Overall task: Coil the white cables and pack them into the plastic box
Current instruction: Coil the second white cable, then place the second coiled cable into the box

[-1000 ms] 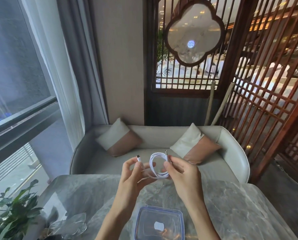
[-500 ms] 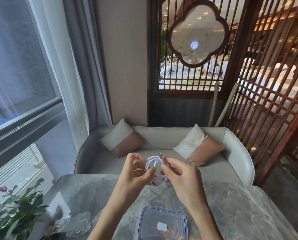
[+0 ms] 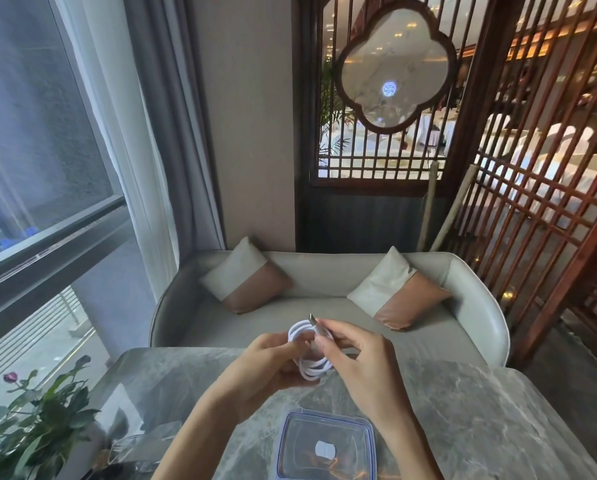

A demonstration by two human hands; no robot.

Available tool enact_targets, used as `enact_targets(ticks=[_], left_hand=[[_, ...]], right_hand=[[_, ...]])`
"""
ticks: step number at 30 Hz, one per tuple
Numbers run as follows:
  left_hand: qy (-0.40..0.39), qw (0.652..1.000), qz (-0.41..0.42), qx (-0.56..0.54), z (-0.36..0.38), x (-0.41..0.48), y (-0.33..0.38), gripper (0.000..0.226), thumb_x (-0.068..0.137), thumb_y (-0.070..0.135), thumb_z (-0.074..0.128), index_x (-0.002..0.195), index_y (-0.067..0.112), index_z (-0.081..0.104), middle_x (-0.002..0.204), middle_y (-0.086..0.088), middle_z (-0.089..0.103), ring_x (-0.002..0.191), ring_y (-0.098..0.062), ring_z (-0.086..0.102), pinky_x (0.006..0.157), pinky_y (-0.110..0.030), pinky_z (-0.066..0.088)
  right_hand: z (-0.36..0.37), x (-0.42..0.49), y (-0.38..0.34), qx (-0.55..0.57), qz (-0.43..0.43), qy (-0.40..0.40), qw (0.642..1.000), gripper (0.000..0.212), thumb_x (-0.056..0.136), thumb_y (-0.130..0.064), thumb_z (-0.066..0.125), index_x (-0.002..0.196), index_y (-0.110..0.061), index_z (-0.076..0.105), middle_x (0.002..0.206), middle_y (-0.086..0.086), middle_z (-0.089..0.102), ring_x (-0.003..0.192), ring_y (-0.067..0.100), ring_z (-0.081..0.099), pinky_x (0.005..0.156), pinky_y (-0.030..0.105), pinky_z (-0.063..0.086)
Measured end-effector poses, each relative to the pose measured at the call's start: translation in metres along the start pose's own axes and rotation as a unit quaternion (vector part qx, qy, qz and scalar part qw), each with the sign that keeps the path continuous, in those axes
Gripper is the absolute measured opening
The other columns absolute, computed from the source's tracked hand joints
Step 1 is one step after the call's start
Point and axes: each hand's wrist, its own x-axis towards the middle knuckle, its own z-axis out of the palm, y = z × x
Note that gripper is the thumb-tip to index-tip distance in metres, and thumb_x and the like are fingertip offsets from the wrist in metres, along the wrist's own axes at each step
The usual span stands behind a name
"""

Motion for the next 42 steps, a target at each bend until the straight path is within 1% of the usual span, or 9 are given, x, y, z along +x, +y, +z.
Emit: enact_targets(ticks=[4, 9, 14, 20, 25, 31, 34, 37, 42], left_hand=[[-0.033, 0.993, 0.034, -0.112, -0.005, -0.004, 0.005, 0.032, 0.097, 0.017, 0.057, 0.124, 0.001, 0.064, 0.12, -0.025, 0.068, 0.112, -0.037, 0.066, 0.098, -0.044, 0.052], [0.084, 0.981, 0.043, -0.172, -0.004, 0.001, 0.0, 0.026, 0.087, 0.016, 0.062, 0.102, -0.001, 0.075, 0.086, -0.012, 0.074, 0.071, -0.018, 0.071, 0.068, -0.03, 0.06], [0.194, 0.953, 0.087, -0.214, -0.006, 0.006, -0.008, 0.017, 0.096, 0.005, 0.053, 0.099, -0.003, 0.068, 0.072, -0.01, 0.065, 0.058, -0.015, 0.063, 0.06, -0.025, 0.058], [0.294, 0.924, 0.224, -0.102, -0.006, 0.003, -0.005, 0.014, 0.096, 0.007, 0.057, 0.096, 0.002, 0.07, 0.078, -0.013, 0.07, 0.074, -0.022, 0.067, 0.075, -0.031, 0.057], [0.172, 0.975, 0.115, -0.084, -0.002, -0.009, -0.005, 0.034, 0.098, 0.031, 0.055, 0.12, 0.005, 0.06, 0.108, -0.017, 0.074, 0.1, -0.034, 0.071, 0.095, -0.044, 0.054], [0.224, 0.965, 0.118, -0.07, 0.007, -0.011, -0.026, 0.031, 0.087, 0.005, 0.069, 0.117, 0.002, 0.065, 0.103, -0.024, 0.074, 0.089, -0.03, 0.069, 0.085, -0.041, 0.056], [0.261, 0.955, 0.143, -0.022, 0.002, -0.009, -0.032, 0.026, 0.087, -0.003, 0.068, 0.112, 0.007, 0.069, 0.097, -0.016, 0.077, 0.089, -0.026, 0.071, 0.08, -0.04, 0.056], [0.263, 0.947, 0.18, 0.03, -0.002, -0.008, -0.042, 0.027, 0.087, -0.001, 0.069, 0.104, 0.019, 0.072, 0.091, -0.003, 0.079, 0.082, -0.011, 0.073, 0.07, -0.021, 0.056], [0.257, 0.95, 0.174, 0.047, -0.01, -0.003, -0.062, 0.023, 0.091, 0.013, 0.068, 0.113, 0.022, 0.069, 0.093, -0.001, 0.079, 0.084, -0.011, 0.074, 0.07, -0.022, 0.056]], right_hand=[[-0.001, -0.001, 0.006, 0.029, 0.015, 0.025, 0.999, 0.029, 0.089, -0.014, 0.072, 0.105, -0.038, 0.075, 0.095, -0.022, 0.078, 0.089, -0.002, 0.073, 0.078, 0.017, 0.058], [-0.002, 0.001, 0.008, 0.109, 0.067, -0.011, 0.992, 0.032, 0.091, -0.007, 0.069, 0.1, -0.036, 0.077, 0.094, -0.001, 0.08, 0.089, 0.01, 0.074, 0.075, 0.029, 0.062], [0.007, -0.007, 0.006, 0.133, 0.075, -0.028, 0.988, 0.035, 0.09, -0.006, 0.069, 0.093, -0.039, 0.078, 0.09, 0.002, 0.08, 0.078, 0.008, 0.071, 0.068, 0.03, 0.062], [0.013, -0.007, 0.004, 0.173, 0.089, -0.016, 0.981, 0.026, 0.091, -0.006, 0.07, 0.098, -0.029, 0.078, 0.092, -0.001, 0.081, 0.082, 0.007, 0.073, 0.065, 0.02, 0.057], [0.012, 0.001, 0.007, 0.186, 0.099, 0.018, 0.977, 0.024, 0.09, -0.005, 0.07, 0.099, -0.027, 0.076, 0.092, -0.008, 0.081, 0.083, 0.004, 0.075, 0.061, 0.015, 0.055], [0.025, -0.002, 0.013, 0.181, 0.136, -0.019, 0.974, 0.02, 0.092, -0.011, 0.069, 0.095, -0.029, 0.079, 0.091, -0.002, 0.081, 0.081, 0.007, 0.075, 0.064, 0.021, 0.058], [0.028, -0.004, 0.02, 0.187, 0.171, -0.028, 0.967, 0.019, 0.091, -0.014, 0.07, 0.092, -0.031, 0.08, 0.092, 0.002, 0.08, 0.084, 0.014, 0.077, 0.067, 0.028, 0.062], [0.031, -0.007, 0.028, 0.161, 0.185, -0.032, 0.969, 0.016, 0.091, -0.016, 0.07, 0.095, -0.03, 0.078, 0.093, -0.003, 0.08, 0.087, 0.013, 0.076, 0.067, 0.027, 0.062], [0.036, -0.011, 0.041, 0.151, 0.192, -0.032, 0.969, 0.027, 0.089, -0.009, 0.072, 0.099, -0.033, 0.075, 0.093, -0.002, 0.079, 0.085, 0.013, 0.076, 0.067, 0.026, 0.061]])
